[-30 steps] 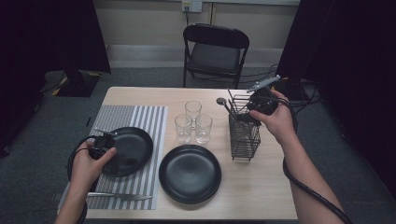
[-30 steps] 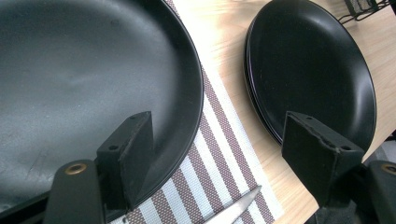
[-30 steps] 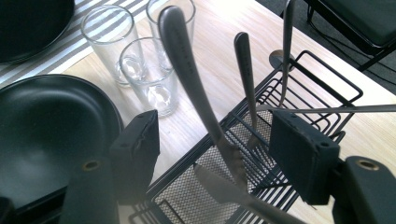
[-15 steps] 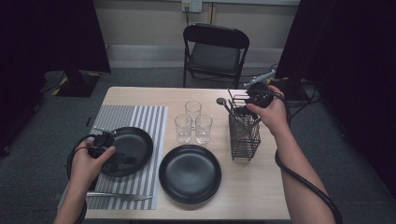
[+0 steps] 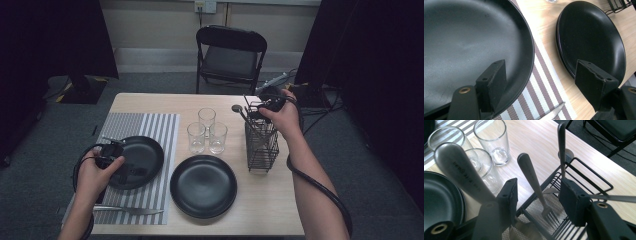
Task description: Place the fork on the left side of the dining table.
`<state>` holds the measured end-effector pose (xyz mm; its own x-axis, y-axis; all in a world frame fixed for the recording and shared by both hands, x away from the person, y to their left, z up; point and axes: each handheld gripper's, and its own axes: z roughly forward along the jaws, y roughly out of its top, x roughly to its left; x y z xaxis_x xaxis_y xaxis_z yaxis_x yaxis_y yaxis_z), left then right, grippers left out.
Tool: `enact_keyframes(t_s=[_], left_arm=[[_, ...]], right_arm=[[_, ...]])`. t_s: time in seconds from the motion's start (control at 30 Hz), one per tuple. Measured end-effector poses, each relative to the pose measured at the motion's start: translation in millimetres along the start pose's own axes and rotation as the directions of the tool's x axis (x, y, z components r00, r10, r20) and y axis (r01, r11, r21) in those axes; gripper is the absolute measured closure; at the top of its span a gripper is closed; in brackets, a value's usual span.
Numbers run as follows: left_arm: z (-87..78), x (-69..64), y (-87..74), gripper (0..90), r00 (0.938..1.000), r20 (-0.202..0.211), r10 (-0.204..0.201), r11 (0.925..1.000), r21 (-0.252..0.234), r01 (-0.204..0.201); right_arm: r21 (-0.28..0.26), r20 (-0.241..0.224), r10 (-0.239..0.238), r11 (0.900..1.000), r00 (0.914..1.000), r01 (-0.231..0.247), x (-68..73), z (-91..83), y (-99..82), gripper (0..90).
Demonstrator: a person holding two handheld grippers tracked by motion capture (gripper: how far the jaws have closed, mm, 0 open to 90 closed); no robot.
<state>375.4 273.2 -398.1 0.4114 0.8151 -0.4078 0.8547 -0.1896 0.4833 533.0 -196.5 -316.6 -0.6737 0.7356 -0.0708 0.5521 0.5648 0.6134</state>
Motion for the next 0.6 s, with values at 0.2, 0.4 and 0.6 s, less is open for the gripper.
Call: enact_keyframes(t_s=[0.2, 0.4, 0.6], left_arm=[[2.1, 0.1, 0.3, 25.5, 1.0000, 0.001, 0.002, 0.9999, 0.010, -0.002], [0.8, 0.5, 0.3, 25.5, 1.0000, -0.004, 0.004, 1.0000, 0.006, -0.004], [0.4, 0.4, 0.4, 25.5, 1.0000, -0.003, 0.005, 1.0000, 0.004, -0.005]], right_arm=[[0.005, -0.008, -0.010, 0.9999, 0.9999, 0.010, 0.5, 8.9, 2.5, 55.5], [0.011, -0.015, -0.019, 0.9997, 0.9997, 0.020, 2.3, 14.6, 5.8, 60.3], [0.014, -0.020, -0.030, 0.9994, 0.9994, 0.030, 5.1, 19.9, 8.1, 64.3]])
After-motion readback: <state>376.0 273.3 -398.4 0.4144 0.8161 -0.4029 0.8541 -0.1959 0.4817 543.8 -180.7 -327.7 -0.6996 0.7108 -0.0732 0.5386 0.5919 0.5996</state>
